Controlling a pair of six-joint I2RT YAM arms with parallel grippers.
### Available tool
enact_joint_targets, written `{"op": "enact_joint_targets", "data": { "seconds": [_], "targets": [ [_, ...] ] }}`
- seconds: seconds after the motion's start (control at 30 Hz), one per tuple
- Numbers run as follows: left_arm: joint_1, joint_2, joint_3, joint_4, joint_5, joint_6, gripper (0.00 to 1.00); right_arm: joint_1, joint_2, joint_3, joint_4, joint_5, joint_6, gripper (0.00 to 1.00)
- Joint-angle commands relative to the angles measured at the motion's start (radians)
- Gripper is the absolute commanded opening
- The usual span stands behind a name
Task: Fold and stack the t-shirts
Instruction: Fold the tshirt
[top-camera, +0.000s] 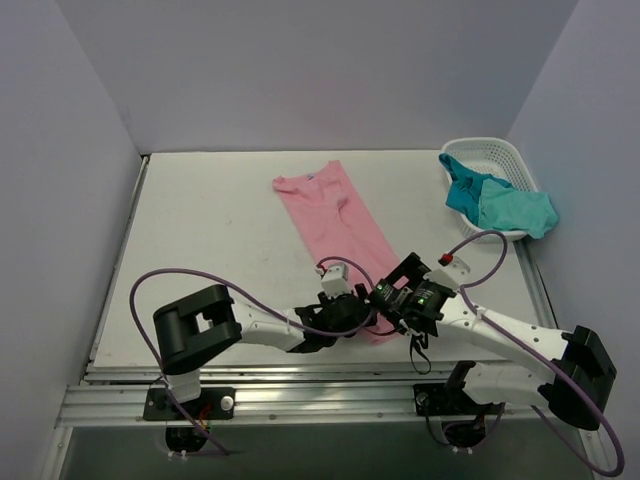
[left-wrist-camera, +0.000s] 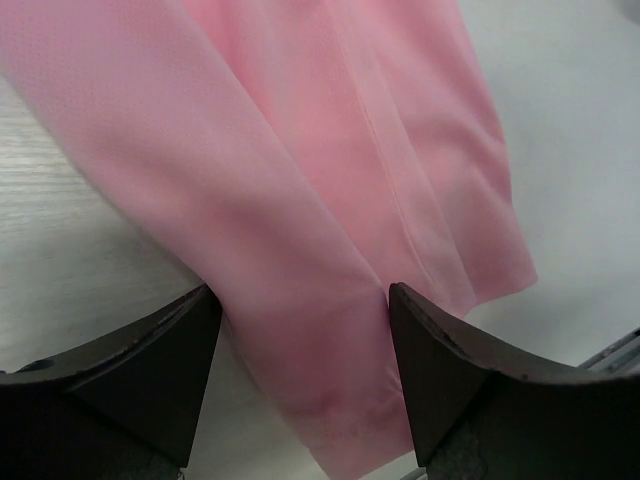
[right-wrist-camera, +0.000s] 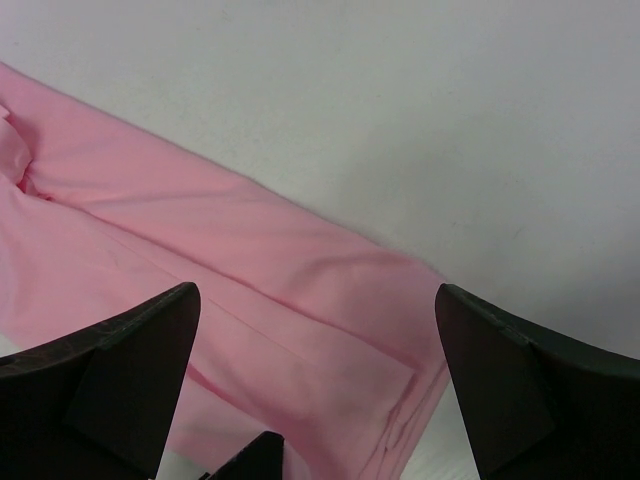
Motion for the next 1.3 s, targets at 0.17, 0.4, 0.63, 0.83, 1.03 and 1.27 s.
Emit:
{"op": "enact_joint_targets", "data": {
  "seconds": [0.17,0.4,0.63,0.83,1.03,1.27],
  "targets": [
    [-0.008,0.135,0.030,0.070,0.136,-0.005,0.48,-0.007,-0.060,-0.051,0.011,0.042,-0.032,0.93],
    [-0.002,0.235,0.070,0.124,0.204,0.025,0.12,-0.009,-0.096,-0.059,0.020,0.038,-0.061,0.88],
    [0.015,0.206,0.043,0.153,0.216,0.073,0.02,-0.012,-0.105,-0.059,0.054,0.033,-0.107,0.84],
    [0.038,0.005,-0.021,-0.109,0.109,0.157,0.02,-0.009,-0.068,-0.054,0.222,-0.057,-0.311,0.85],
    [0.052,-0.188,-0.140,-0.351,-0.060,0.139,0.22,0.002,-0.022,-0.088,0.448,-0.187,-0.511,1.00],
    [0.072,-0.225,-0.178,-0.440,-0.099,0.039,0.86,0.045,-0.083,-0.218,0.609,-0.404,-0.590,1.00]
  ]
}}
